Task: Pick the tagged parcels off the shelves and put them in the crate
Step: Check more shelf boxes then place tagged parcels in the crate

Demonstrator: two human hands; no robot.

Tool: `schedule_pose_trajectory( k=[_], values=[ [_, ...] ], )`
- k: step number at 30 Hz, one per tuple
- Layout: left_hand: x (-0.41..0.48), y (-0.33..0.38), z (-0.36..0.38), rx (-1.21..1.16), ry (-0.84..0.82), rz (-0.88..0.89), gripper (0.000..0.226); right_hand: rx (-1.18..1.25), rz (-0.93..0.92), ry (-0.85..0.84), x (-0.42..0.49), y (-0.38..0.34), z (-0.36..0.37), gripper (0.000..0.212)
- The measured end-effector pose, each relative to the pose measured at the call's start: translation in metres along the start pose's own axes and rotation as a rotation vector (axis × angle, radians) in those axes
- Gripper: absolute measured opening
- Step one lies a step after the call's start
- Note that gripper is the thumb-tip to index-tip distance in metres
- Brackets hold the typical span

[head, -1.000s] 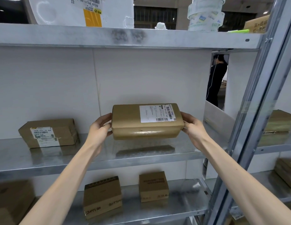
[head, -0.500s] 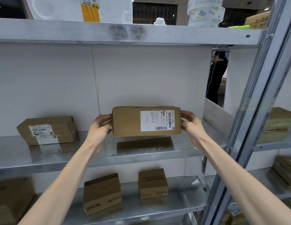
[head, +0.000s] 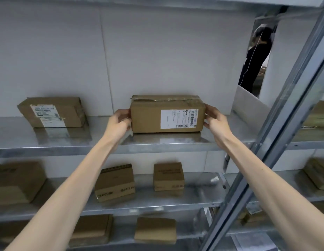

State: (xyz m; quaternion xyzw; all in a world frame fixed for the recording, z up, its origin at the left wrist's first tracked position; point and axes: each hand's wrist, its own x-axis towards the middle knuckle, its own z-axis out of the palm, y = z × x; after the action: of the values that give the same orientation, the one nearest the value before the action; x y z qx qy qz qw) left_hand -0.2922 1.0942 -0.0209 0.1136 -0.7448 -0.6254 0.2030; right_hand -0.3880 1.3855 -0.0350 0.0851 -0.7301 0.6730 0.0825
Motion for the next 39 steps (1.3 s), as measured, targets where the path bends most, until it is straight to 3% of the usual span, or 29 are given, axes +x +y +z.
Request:
schedule_pose_trajectory(
  k=[3,10,17,21,30,35,39],
  values=[
    [-0.010,-0.006,0.001,0.050,0.039,0.038,0.042,-0.034,-0.029,0.038,-0.003,0.006,0.001,0.049],
    [-0.071,-0.057,0.007,0.162,0.321,0.441,0.034,-0.160,-0.310,0.343,-0.080,0.032,0.004,0.021],
    [-0.100,-0.132,0.006,0.356,0.207,0.646,0.032,-0.361,-0.168,0.253,-0.126,0.095,0.004,0.013],
    [-0.104,-0.176,0.003,0.431,0.110,0.574,0.033,-0.557,-0.092,0.102,-0.140,0.126,0.015,0.021],
    [-0.101,-0.245,0.019,0.745,-0.107,0.412,0.058,-0.849,-0.068,-0.040,-0.145,0.187,0.046,0.048],
    [-0.091,-0.286,0.038,0.770,-0.126,0.323,0.059,-0.855,-0.011,-0.092,-0.128,0.237,0.051,0.052],
    [-0.080,-0.317,0.059,0.644,-0.114,0.181,0.058,-0.746,0.080,-0.135,-0.107,0.280,0.050,0.052]
  ],
)
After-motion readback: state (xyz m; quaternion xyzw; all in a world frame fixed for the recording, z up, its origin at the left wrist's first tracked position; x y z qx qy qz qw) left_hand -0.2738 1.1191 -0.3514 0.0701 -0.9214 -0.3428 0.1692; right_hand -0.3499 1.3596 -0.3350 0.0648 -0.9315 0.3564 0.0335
